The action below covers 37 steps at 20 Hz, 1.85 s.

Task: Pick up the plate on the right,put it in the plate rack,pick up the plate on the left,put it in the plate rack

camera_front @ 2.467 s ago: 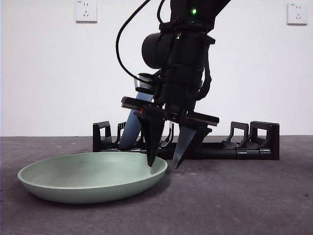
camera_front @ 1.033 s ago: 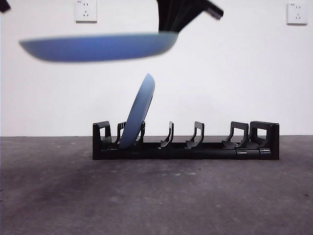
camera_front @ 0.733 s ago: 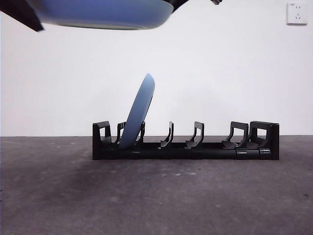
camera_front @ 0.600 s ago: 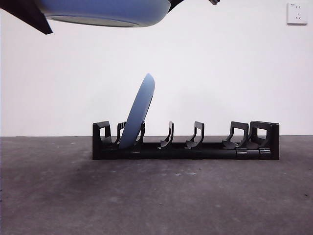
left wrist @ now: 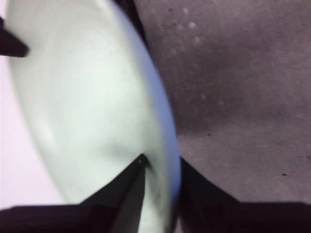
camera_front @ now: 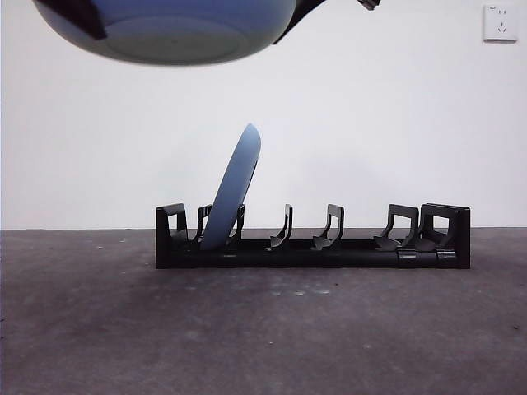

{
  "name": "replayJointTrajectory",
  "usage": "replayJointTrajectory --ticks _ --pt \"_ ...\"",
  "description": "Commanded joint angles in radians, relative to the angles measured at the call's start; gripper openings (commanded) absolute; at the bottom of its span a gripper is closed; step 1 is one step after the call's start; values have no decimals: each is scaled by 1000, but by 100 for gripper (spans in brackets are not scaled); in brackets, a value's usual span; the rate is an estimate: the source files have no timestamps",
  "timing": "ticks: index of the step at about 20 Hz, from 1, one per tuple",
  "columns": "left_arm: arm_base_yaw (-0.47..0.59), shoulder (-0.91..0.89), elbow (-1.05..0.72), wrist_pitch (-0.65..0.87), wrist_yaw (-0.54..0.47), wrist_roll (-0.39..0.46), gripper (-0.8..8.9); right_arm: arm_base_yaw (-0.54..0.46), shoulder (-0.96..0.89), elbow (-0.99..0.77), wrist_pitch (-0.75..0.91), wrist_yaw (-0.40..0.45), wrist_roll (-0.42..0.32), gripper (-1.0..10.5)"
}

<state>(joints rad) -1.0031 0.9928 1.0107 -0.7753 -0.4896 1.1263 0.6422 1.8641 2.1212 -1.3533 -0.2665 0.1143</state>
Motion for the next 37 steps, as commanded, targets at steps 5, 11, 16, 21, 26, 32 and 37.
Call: replayJointTrajectory --ticks 5,11,16,21,26,32,37 --pt "0 5 -1 3 15 -20 -8 11 7 3 -21 -29 -13 -12" --pt "0 5 -1 6 60 -63 -8 2 3 3 -21 -13 -21 10" --pt "0 5 -1 9 108 -143 -8 -10 -7 25 -21 25 -21 126" --pt "0 4 -1 23 160 -196 -8 -15 -27 116 -21 108 -20 324" --pt "0 4 -1 107 278 -354 -8 -22 -64 286 -21 224 -9 324" --pt "3 43 -1 527 496 -803 -8 -22 -188 569 -21 379 15 321" --pt "29 166 -1 809 489 -991 -8 -20 -308 612 -25 348 17 320"
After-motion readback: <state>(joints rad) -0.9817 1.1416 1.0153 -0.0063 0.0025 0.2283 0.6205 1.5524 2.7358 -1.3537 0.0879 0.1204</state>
